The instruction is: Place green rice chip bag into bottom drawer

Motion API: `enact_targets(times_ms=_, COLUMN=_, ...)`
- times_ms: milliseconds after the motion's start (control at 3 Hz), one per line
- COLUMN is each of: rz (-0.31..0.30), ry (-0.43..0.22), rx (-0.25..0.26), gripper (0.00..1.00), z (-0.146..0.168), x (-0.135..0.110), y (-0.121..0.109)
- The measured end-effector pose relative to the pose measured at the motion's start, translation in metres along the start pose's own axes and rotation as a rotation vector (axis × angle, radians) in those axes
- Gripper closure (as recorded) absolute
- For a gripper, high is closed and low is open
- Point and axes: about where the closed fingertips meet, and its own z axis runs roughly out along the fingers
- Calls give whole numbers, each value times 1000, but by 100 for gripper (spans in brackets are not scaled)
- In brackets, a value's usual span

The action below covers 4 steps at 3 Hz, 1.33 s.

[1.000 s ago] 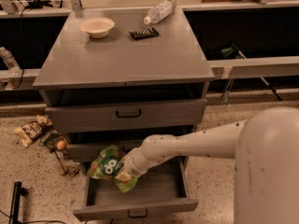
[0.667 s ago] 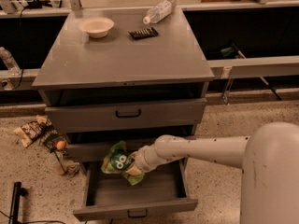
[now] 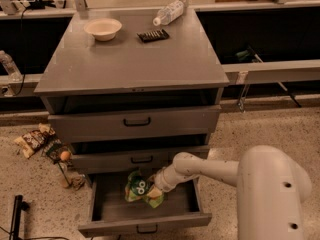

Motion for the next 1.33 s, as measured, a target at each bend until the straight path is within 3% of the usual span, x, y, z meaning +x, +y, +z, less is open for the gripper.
enact_targets(times_ms=333, rz=36, ry=5, rx=7, gripper=84, z=25, x=34, y=1)
enact_targets(times_ms=667, rz=61, ry=25, rx=86, gripper=53, z=46, x=59, y=-11)
enact_targets(times_ms=1333, rz=75, ry=49, rx=145, gripper=6, z=54, x=67, y=-14)
